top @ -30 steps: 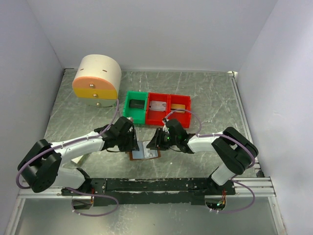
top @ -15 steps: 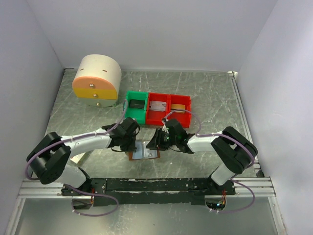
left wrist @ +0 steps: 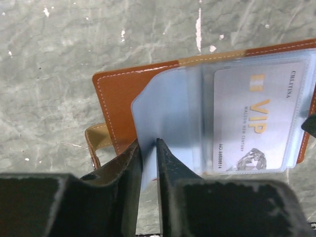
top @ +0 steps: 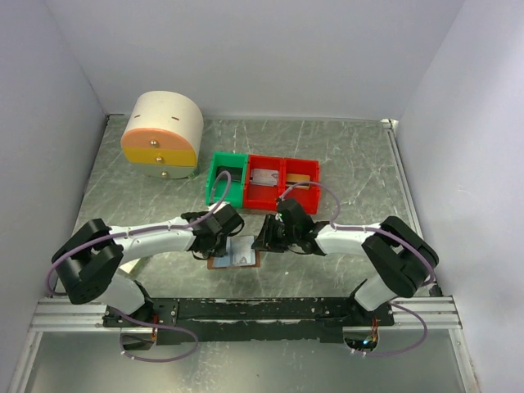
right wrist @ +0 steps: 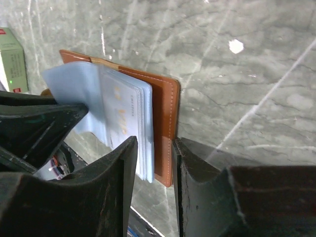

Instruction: Take the credit cards out of the card holder

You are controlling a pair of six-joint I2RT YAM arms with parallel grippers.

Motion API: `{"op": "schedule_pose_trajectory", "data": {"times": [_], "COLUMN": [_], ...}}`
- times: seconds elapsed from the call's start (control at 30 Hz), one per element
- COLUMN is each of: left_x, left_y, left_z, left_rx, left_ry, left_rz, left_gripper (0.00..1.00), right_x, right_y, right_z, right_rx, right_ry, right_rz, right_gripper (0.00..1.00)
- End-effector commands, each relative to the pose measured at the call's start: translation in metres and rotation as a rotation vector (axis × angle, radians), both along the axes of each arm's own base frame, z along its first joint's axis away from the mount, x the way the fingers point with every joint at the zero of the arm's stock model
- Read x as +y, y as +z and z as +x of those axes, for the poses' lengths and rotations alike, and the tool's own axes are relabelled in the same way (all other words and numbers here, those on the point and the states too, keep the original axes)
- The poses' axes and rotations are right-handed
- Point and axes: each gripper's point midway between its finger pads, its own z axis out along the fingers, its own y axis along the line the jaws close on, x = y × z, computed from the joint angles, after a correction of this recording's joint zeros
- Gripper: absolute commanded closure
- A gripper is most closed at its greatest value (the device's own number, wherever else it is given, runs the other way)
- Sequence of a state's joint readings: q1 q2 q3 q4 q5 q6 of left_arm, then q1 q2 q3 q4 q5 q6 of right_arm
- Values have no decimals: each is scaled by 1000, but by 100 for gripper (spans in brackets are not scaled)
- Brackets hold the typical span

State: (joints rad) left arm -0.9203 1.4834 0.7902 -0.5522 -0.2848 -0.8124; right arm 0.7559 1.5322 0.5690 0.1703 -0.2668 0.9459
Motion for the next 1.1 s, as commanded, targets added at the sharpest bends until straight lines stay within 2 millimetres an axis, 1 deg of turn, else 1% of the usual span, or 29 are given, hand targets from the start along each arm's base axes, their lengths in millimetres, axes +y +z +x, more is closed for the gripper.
{"op": "schedule_pose_trajectory", "data": {"times": [0.0,0.1,0.17,0.27,0.37,0.43,0.53,0.6,0.67,0.73,0.83,0.87,1.0,1.07], "left_x": [9,0,-4,-10,-16,-24,-46,-63,-72,-77,-75,-72,-66,-62], "left_y": [6,16,26,48,72,88,105,106,97,85,69,65,57,54], "left_z": [1,2,4,10,17,20,23,22,18,14,11,10,12,14], "left_rx": [-23,-25,-38,-76,-118,-141,-156,-134,-88,-36,27,45,69,80], "left_ry": [11,10,12,17,9,-4,-63,-104,-118,-129,-114,-106,-88,-82], "left_rz": [31,-14,-40,-76,-116,-163,-278,-368,-420,-455,-494,-506,-551,-558], "left_gripper": [67,57,50,42,38,34,29,30,32,35,39,39,34,33], "right_x": [-8,-6,-5,-6,-7,-5,2,7,10,13,18,20,24,26], "right_y": [-5,-1,2,7,12,17,25,30,33,31,30,28,22,17], "right_z": [-1,-1,-1,2,3,3,0,0,0,-1,-3,-4,-7,-10], "right_rx": [0,-6,-11,-25,-38,-52,-63,-70,-70,-57,-41,-32,-6,12], "right_ry": [-12,-4,-3,-9,-13,-2,21,24,26,28,37,41,49,58], "right_rz": [-50,-31,-23,-30,-31,-10,50,88,114,126,146,150,153,152], "right_gripper": [65,65,65,65,64,64,64,64,64,64,64,65,65,65]}}
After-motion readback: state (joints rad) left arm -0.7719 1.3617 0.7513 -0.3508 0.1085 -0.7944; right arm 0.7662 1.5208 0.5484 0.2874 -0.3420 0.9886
